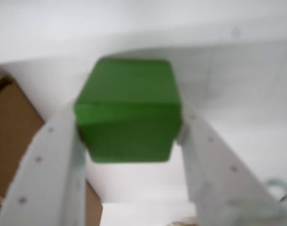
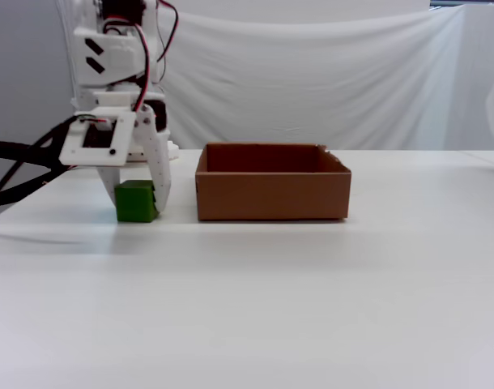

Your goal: Grasp a green cube and put it in a box.

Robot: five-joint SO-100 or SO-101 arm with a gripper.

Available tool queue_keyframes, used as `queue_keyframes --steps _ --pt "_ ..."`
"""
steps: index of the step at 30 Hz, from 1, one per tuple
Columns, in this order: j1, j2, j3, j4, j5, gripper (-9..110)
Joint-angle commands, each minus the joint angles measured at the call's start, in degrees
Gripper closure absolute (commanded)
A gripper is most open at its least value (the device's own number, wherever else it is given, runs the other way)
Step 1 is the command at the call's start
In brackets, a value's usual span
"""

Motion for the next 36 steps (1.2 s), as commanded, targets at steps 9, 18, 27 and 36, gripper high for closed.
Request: queue_keyframes --steps 9,18,27,36 --pt "-1.2 10.4 -2.7 4.9 0.5 87" --pt "-5.4 20.5 -2.7 11.9 3.1 87" --pt "-15.0 23.5 -6.8 18.7 7.9 87" --pt "-27.1 18.2 -10.2 24.5 13.4 87"
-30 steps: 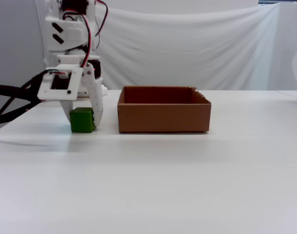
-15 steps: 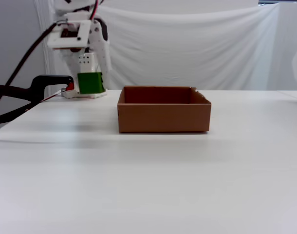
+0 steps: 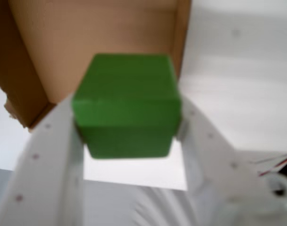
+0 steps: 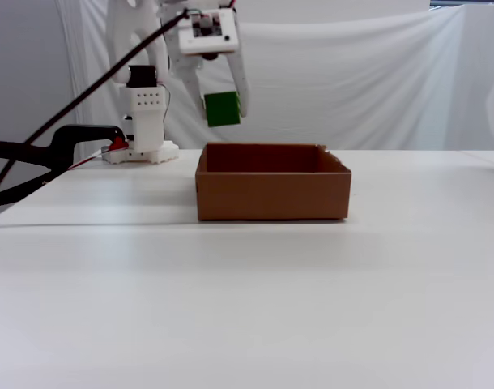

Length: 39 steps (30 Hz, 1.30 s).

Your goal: Grasp a green cube and put it in a box.

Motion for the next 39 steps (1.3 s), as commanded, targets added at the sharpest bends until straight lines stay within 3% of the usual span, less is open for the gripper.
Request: queue_keyframes --steps 1,19,39 --pt "-3.8 -1.1 -3.5 1.1 1.4 87" --pt "-6.7 -23.6 -14.4 -2.6 2.6 87" --pt "-7.6 -30.3 -15.8 -7.5 2.5 87"
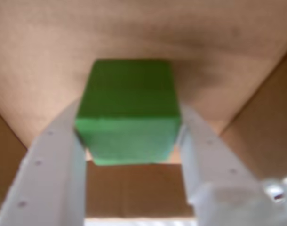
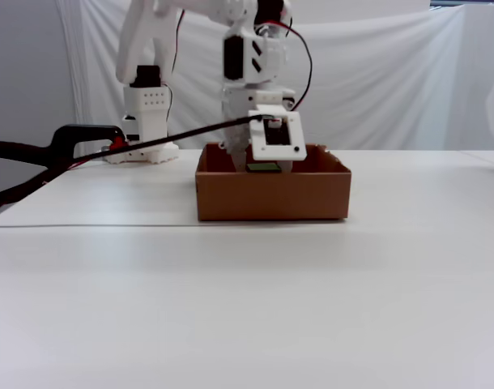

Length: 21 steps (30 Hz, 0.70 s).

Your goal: Grasp a green cube and put it in a box.

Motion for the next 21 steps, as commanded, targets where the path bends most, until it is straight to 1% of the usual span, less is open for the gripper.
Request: queue_keyframes --steps 1,5,11,13,17,21 --pt "-1.0 0.5 -2.4 -0.5 0.0 87" --pt "-0.6 0.7 -2.4 -0.7 0.0 87" --pt "1.5 4.9 0.4 -1.1 -0.5 78" --pt "2.6 7.2 1.8 -1.1 -0.7 78" --pt "5.5 14.6 5.4 -1.9 -0.4 78" --pt "11.2 27.8 12.5 -1.1 -0.2 78"
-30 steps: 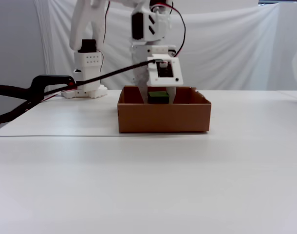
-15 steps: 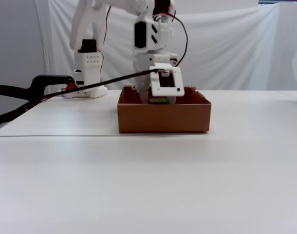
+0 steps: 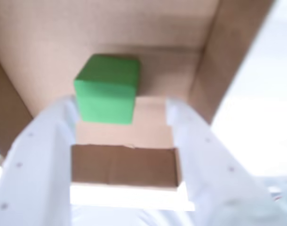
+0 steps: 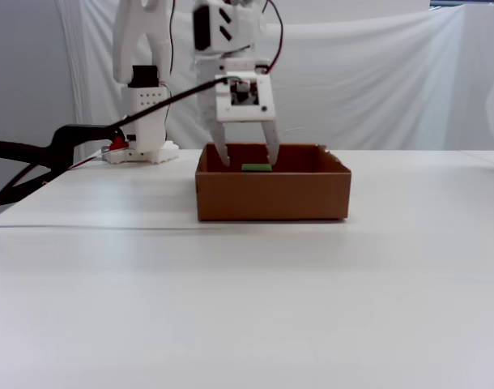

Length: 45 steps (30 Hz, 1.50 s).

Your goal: Grasp a green cube and put it in a box.

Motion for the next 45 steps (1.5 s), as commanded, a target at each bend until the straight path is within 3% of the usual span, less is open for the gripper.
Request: queue_keyframes --steps 1,10,21,25,36,45 --pt "5.6 13.0 4.0 1.0 -0.1 78" --pt "23.5 40.3 29.5 6.0 0.0 78" --pt "31.6 75.4 70.7 -6.9 0.0 78" --pt "33.8 87.5 80.1 -6.4 0.2 78" --pt "37.6 100.3 81.8 9.8 0.5 78" --pt "38.1 100.4 81.8 9.8 0.5 78"
